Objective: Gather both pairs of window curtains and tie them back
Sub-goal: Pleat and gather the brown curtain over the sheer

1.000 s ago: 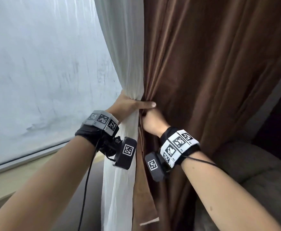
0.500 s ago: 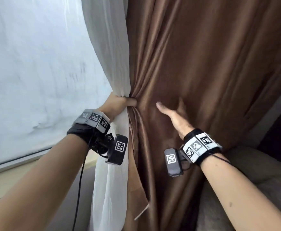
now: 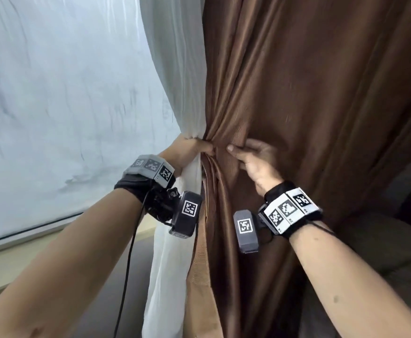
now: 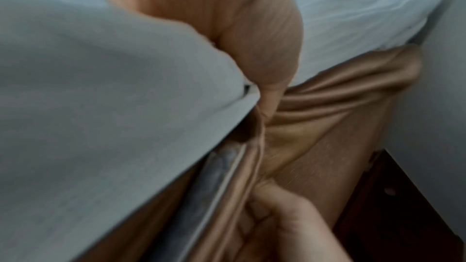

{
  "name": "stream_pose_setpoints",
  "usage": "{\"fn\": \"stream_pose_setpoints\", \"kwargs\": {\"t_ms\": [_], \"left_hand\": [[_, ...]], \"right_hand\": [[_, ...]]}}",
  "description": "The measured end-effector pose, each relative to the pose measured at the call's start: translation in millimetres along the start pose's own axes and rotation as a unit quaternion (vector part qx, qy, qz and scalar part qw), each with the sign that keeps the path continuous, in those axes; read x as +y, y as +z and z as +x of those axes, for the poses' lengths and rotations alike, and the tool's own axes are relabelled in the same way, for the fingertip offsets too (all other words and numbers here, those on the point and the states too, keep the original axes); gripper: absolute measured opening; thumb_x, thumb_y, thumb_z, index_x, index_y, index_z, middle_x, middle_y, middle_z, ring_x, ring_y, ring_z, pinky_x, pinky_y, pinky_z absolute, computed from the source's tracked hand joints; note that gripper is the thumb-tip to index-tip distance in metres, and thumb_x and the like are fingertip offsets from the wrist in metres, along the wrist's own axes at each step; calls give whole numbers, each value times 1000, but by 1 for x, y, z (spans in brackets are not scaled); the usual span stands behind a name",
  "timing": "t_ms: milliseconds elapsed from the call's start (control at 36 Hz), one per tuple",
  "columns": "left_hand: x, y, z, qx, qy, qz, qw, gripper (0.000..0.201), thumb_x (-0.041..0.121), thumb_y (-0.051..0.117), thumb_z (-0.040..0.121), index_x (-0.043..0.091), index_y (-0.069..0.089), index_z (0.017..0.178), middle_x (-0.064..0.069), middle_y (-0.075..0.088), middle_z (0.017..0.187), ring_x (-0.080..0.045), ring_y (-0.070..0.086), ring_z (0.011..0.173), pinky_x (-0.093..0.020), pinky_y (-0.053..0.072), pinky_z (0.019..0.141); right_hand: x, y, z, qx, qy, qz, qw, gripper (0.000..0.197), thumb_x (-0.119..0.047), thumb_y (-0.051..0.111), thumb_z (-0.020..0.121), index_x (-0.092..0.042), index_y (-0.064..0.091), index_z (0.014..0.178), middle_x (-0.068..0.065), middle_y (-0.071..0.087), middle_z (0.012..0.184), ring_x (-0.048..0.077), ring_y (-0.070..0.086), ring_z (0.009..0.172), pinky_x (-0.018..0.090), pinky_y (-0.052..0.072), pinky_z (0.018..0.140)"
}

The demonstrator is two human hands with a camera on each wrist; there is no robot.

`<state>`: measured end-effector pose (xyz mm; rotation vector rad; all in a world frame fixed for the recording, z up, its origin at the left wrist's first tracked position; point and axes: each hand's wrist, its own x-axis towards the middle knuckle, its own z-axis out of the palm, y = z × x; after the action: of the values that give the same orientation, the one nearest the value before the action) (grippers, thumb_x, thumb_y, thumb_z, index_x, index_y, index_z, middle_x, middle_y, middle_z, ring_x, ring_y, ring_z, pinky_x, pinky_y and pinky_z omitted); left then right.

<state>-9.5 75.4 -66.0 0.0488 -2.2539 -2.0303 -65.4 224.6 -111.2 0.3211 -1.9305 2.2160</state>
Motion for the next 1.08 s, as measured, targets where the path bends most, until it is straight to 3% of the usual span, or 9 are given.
{"fn": "stream_pose_setpoints", "kwargs": {"t_ms": [111, 194, 417, 611, 694, 805, 861, 944, 1083], "left_hand": [[-7, 7, 8, 68, 37, -17, 997, 21, 1, 67, 58, 10, 62, 76, -11, 63, 73, -27, 64, 68, -37, 56, 64], [-11, 15, 10, 74, 54, -2, 996, 20, -6, 66, 74, 14, 63, 77, -5, 64, 73, -17, 63, 64, -28, 54, 59], [-8, 17, 10, -73, 4, -87, 994, 27, 9, 77, 75, 1, 70, 101, -11, 72, 83, -23, 71, 74, -30, 56, 65], [-14, 38, 45, 101, 24, -35, 994, 28, 18, 73, 45, 10, 67, 71, -14, 68, 74, -36, 71, 77, -53, 59, 68], [-16, 38, 62, 100, 28, -16, 994, 27, 20, 72, 46, 14, 65, 72, -9, 67, 73, -29, 69, 74, -46, 60, 69], [-13, 32, 71, 108, 35, -8, 994, 17, 9, 74, 63, 16, 62, 72, -2, 62, 73, -24, 63, 73, -35, 54, 69], [-15, 30, 78, 111, 42, -4, 993, 21, 2, 72, 71, 18, 59, 73, -2, 61, 76, -23, 62, 75, -35, 53, 72], [-17, 31, 82, 98, 45, -4, 994, 22, 1, 71, 73, 18, 58, 75, -1, 61, 77, -20, 60, 73, -35, 53, 73], [-16, 42, 81, 71, 48, -5, 996, 22, -4, 69, 74, 16, 58, 74, -3, 60, 75, -20, 60, 71, -33, 53, 68]], "right_hand": [[1, 7, -6, 50, -131, -101, 985, 7, -1, 76, 78, -4, 75, 84, 5, 73, 74, -3, 56, 61, 17, 47, 63], [4, 11, -17, -9, -171, -163, 972, 9, 0, 69, 83, -1, 77, 88, 6, 75, 82, 0, 57, 73, 15, 47, 68], [11, 17, -19, -61, -174, -193, 964, 27, 17, 53, 80, 7, 74, 96, 11, 72, 96, 6, 62, 89, 5, 45, 77], [16, 8, 0, -90, -69, -220, 969, 29, 4, 55, 88, -6, 72, 110, -2, 69, 99, 6, 58, 94, 13, 44, 85], [17, -5, 8, -27, -67, -225, 972, 31, 0, 62, 85, -9, 72, 112, -5, 71, 101, 6, 63, 95, 19, 48, 90], [4, -47, 25, 195, -181, -249, 931, 29, -9, 71, 78, -10, 72, 108, 2, 69, 102, 17, 65, 91, 34, 53, 90], [-2, -70, 33, 290, -230, -269, 889, 44, -21, 76, 71, -14, 66, 113, 2, 57, 110, 22, 59, 101, 40, 50, 94], [-5, -95, 44, 360, -152, -291, 873, 95, -42, 86, 59, -11, 43, 138, 13, 36, 138, 26, 37, 131, 36, 30, 114], [9, -110, 53, 268, -18, -236, 934, 150, -61, 88, 40, -11, 3, 152, 10, 27, 154, 18, 32, 140, 29, 26, 117]]}}
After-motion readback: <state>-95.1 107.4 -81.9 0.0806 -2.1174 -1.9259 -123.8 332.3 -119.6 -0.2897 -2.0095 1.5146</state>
